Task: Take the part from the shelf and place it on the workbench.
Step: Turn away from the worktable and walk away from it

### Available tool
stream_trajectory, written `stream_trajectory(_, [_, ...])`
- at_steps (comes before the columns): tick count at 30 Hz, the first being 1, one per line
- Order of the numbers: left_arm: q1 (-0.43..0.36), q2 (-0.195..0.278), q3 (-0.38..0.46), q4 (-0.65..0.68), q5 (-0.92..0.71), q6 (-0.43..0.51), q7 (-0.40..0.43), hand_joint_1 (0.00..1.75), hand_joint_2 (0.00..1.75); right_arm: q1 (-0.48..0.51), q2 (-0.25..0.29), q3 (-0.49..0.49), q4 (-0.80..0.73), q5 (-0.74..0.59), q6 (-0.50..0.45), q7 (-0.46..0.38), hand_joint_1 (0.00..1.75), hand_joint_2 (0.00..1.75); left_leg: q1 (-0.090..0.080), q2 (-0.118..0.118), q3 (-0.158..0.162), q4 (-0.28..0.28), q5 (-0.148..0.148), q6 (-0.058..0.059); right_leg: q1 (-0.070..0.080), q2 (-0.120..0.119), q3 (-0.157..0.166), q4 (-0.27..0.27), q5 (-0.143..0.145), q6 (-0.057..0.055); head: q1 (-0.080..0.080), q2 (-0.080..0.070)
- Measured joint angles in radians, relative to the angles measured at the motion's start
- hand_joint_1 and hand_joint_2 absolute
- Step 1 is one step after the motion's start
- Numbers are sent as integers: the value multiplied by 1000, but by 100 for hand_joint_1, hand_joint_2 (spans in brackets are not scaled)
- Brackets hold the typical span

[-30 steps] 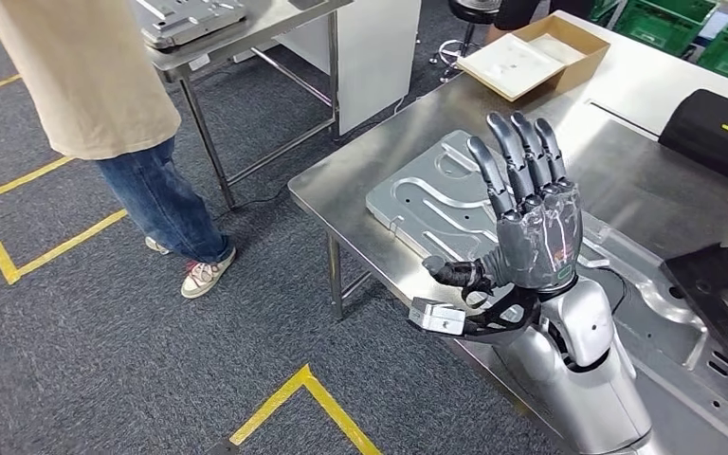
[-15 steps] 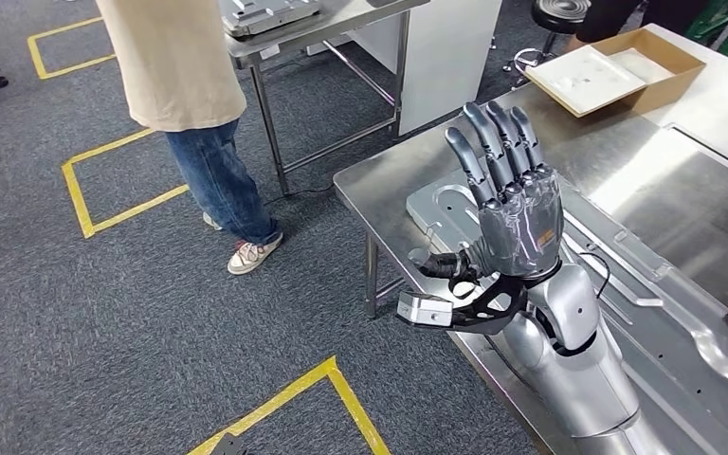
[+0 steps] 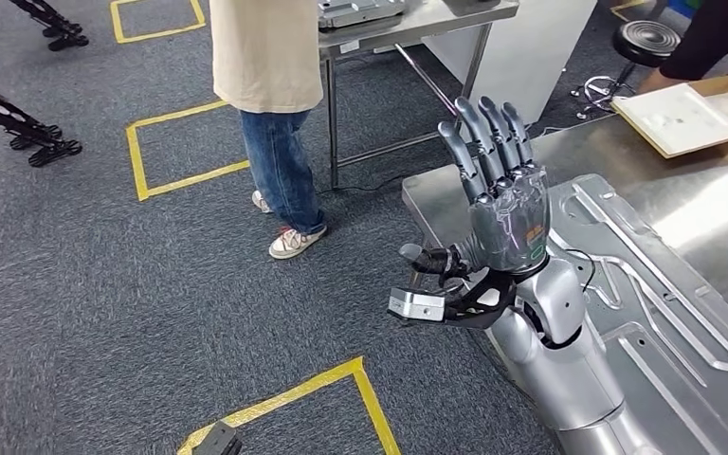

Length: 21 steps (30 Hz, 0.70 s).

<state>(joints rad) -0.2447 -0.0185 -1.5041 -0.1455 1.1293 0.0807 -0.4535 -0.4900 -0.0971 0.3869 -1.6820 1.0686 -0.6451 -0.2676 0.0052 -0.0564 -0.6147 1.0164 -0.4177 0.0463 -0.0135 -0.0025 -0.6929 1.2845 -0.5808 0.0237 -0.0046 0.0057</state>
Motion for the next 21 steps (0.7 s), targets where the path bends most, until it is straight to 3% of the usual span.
stream_trajectory(1, [0, 0, 0, 0, -1, 2, 2, 0, 0, -2, 2, 2, 3, -1, 0, -1, 0, 0, 0, -14, 0, 2, 0, -1, 0, 6, 20, -49, 37, -3, 0, 0])
stream_trajectory(3, [-1, -1, 0, 0, -5, 3, 7, 0, 0, -9, 6, 4, 8, -3, 0, -4, 0, 0, 0, -38, -3, 7, -2, -6, -2, 47, 71, -172, 100, -11, 0, 0])
stream_trajectory(5, [-3, -2, -1, 0, -9, -2, 21, 0, 0, -17, 12, 6, 13, -8, 0, -4, 0, 0, 2, -60, -11, 10, 0, -17, -1, 77, 96, -236, 115, -17, 0, 0])
stream_trajectory(7, [-1, -2, -2, 0, -10, -10, 35, 0, 0, -21, 20, 8, 20, -13, 1, -4, 0, 0, 5, -82, -18, 6, 5, -32, -1, 63, 102, -248, 113, -23, 0, 0])
stream_trajectory(8, [1, -1, -2, 0, -10, -13, 39, 0, 0, -24, 24, 9, 23, -15, 2, -4, 0, 0, 4, -78, -20, 9, 3, -38, -3, 51, 106, -255, 115, -28, 0, 0])
stream_trajectory(10, [4, 2, -2, 0, -11, -17, 44, 0, 0, -29, 35, 10, 29, -18, 3, -4, 0, 0, 1, -30, -42, 55, -26, -47, -7, 24, 116, -268, 119, -39, -3, 0])
stream_trajectory(12, [3, 2, -2, 0, -13, -20, 48, 0, 0, -33, 42, 10, 36, -23, 6, -6, 0, 0, 3, 27, -99, 173, -85, -54, -3, -5, 120, -270, 117, -46, -5, 0])
stream_trajectory(14, [3, 3, -2, 0, -15, -27, 53, 0, 0, -34, 46, 13, 46, -27, 13, -9, 0, 0, 8, 45, -147, 267, -115, -59, 0, -35, 121, -269, 113, -49, -5, 0])
stream_trajectory(15, [4, 4, -2, 0, -16, -30, 55, 0, 0, -35, 49, 16, 51, -28, 16, -11, 0, 0, 9, 49, -147, 266, -103, -61, 0, -49, 121, -268, 111, -48, -5, 0])
stream_trajectory(16, [4, 6, -2, 0, -15, -33, 57, 0, 0, -36, 55, 19, 57, -29, 17, -12, 0, 0, 9, 56, -125, 224, -75, -61, 0, -61, 123, -265, 108, -47, -5, 0])
stream_trajectory(18, [3, 10, -2, 0, -10, -35, 58, 0, 0, -39, 66, 26, 66, -29, 19, -13, 0, 0, 4, 93, -54, 91, -17, -56, 4, -83, 127, -260, 98, -40, -5, 0])
stream_trajectory(20, [-3, 13, -2, 0, -3, -34, 58, 0, 0, -45, 75, 32, 76, -29, 21, -13, 0, 0, -5, 119, -16, 14, 1, -45, 10, -103, 132, -257, 91, -31, -4, 0])
stream_trajectory(21, [-4, 13, -2, 0, -1, -34, 58, 0, 0, -46, 78, 35, 81, -29, 21, -13, 0, 0, -9, 115, -15, 10, -2, -40, 13, -113, 134, -258, 89, -26, -4, 0])
